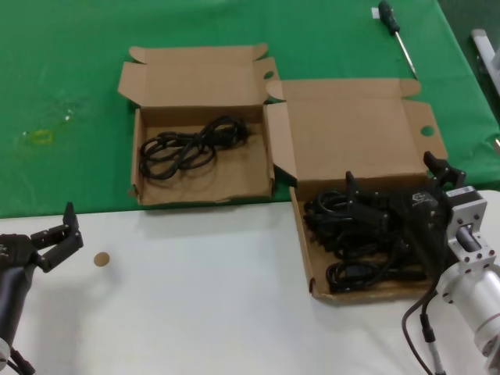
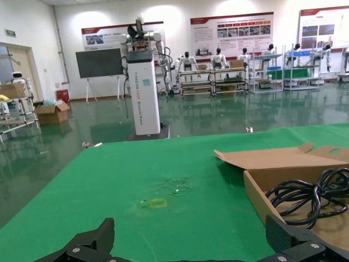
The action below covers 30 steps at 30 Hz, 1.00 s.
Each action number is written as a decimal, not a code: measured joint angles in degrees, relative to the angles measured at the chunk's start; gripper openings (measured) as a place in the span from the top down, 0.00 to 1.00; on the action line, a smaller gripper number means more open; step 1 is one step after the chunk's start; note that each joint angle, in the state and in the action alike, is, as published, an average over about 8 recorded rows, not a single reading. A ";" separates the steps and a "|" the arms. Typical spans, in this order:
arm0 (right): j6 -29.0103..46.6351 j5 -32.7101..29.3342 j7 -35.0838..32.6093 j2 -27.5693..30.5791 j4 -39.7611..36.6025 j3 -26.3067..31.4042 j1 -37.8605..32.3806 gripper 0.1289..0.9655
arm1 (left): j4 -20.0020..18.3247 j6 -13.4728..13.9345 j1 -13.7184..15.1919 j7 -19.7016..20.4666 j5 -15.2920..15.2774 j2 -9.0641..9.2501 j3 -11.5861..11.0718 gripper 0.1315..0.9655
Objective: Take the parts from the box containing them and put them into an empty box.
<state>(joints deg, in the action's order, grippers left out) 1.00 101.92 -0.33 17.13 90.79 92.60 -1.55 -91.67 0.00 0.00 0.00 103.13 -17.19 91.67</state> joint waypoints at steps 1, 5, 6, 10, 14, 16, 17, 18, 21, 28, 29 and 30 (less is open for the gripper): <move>0.00 0.00 0.00 0.00 0.00 0.00 0.00 0.00 | 0.00 0.00 0.00 0.00 0.00 0.00 0.00 0.00; 0.00 0.00 0.00 0.00 0.00 0.00 0.00 0.00 | 0.00 0.00 0.00 0.00 0.00 0.00 0.00 0.00; 0.00 0.00 0.00 0.00 0.00 0.00 0.00 0.00 | 0.00 0.00 0.00 0.00 0.00 0.00 0.00 0.00; 0.00 0.00 0.00 0.00 0.00 0.00 0.00 0.00 | 0.00 0.00 0.00 0.00 0.00 0.00 0.00 0.00; 0.00 0.00 0.00 0.00 0.00 0.00 0.00 0.00 | 0.00 0.00 0.00 0.00 0.00 0.00 0.00 0.00; 0.00 0.00 0.00 0.00 0.00 0.00 0.00 0.00 | 0.00 0.00 0.00 0.00 0.00 0.00 0.00 0.00; 0.00 0.00 0.00 0.00 0.00 0.00 0.00 0.00 | 0.00 0.00 0.00 0.00 0.00 0.00 0.00 0.00; 0.00 0.00 0.00 0.00 0.00 0.00 0.00 0.00 | 0.00 0.00 0.00 0.00 0.00 0.00 0.00 0.00; 0.00 0.00 0.00 0.00 0.00 0.00 0.00 0.00 | 0.00 0.00 0.00 0.00 0.00 0.00 0.00 0.00; 0.00 0.00 0.00 0.00 0.00 0.00 0.00 0.00 | 0.00 0.00 0.00 0.00 0.00 0.00 0.00 0.00; 0.00 0.00 0.00 0.00 0.00 0.00 0.00 0.00 | 0.00 0.00 0.00 0.00 0.00 0.00 0.00 0.00; 0.00 0.00 0.00 0.00 0.00 0.00 0.00 0.00 | 0.00 0.00 0.00 0.00 0.00 0.00 0.00 0.00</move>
<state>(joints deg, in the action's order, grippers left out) 1.00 101.92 -0.33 17.13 90.79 92.60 -1.55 -91.67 0.00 0.00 0.00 103.13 -17.19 91.67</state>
